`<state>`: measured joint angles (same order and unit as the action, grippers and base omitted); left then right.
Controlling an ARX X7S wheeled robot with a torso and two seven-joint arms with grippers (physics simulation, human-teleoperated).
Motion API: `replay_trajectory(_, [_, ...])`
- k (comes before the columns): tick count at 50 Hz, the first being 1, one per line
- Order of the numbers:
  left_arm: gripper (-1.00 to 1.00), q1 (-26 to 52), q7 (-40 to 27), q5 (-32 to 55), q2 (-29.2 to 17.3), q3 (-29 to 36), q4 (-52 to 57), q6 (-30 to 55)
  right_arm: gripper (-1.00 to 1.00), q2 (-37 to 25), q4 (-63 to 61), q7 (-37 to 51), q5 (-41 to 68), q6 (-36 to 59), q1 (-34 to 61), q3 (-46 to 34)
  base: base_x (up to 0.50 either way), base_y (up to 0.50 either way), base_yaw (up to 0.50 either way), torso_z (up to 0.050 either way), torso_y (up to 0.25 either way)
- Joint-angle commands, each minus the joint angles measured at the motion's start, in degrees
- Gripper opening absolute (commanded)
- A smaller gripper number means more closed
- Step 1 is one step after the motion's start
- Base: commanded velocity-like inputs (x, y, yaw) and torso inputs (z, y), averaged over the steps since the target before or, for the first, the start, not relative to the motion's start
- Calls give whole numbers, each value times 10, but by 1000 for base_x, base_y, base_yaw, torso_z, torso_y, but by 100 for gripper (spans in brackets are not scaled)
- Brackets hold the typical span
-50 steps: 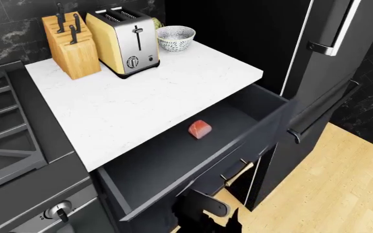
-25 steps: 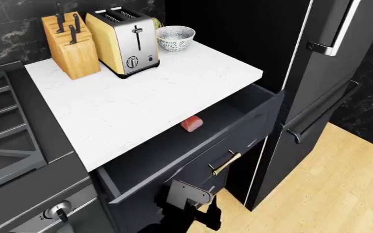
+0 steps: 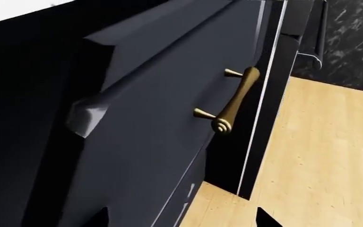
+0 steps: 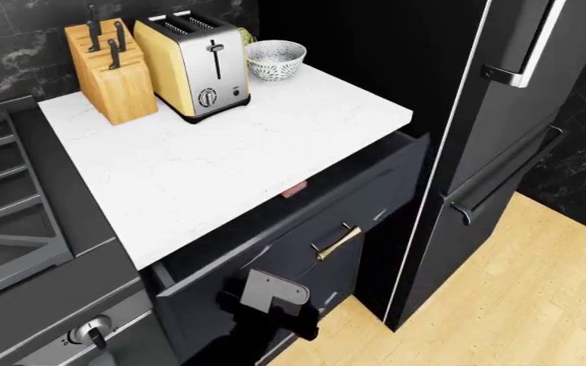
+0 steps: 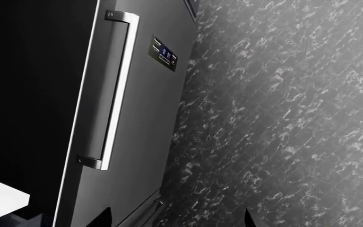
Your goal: Close the right drawer.
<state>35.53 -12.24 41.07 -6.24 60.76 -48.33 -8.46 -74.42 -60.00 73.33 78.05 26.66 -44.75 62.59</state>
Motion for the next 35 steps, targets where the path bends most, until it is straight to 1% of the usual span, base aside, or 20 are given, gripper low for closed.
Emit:
replay_trajectory(1, [100, 24, -19, -21, -9, -34, -72, -19, 100, -7, 0, 7, 3, -1, -1, -3, 0, 0, 0, 0, 0])
replay_trajectory(5, [100, 30, -10, -25, -1, -34, -105, -30, 100, -7, 0, 7, 1, -3, -1, -6, 0, 0, 0, 0, 0])
replay_trajectory(10, [100, 30, -11, -33, -7, -27, -105, -26, 100, -10, 0, 8, 5, 0, -1, -3, 0, 0, 0, 0, 0])
replay_trajectory(14, [100, 51, 7, -38, 13, -31, -177, -47, 100, -11, 0, 8, 11, 4, -1, 6, 0, 0, 0, 0, 0])
replay_trajectory(16, [100, 65, 29, -37, 37, -41, -250, -80, 100, -10, 0, 8, 12, 5, -1, 7, 0, 0, 0, 0, 0])
replay_trajectory(22, [100, 72, 23, -55, 36, -55, -266, -83, 100, -14, 0, 12, 17, 5, 0, 10, 0, 0, 0, 0, 0])
replay_trajectory(26, [100, 78, 17, -77, 32, -81, -266, -74, 100, -16, 0, 12, 18, 6, 0, 11, 0, 0, 0, 0, 0])
replay_trajectory(35, [100, 74, 9, -161, 23, -175, -266, -67, 100, -20, 0, 15, 30, 14, 0, 23, 0, 0, 0, 0, 0])
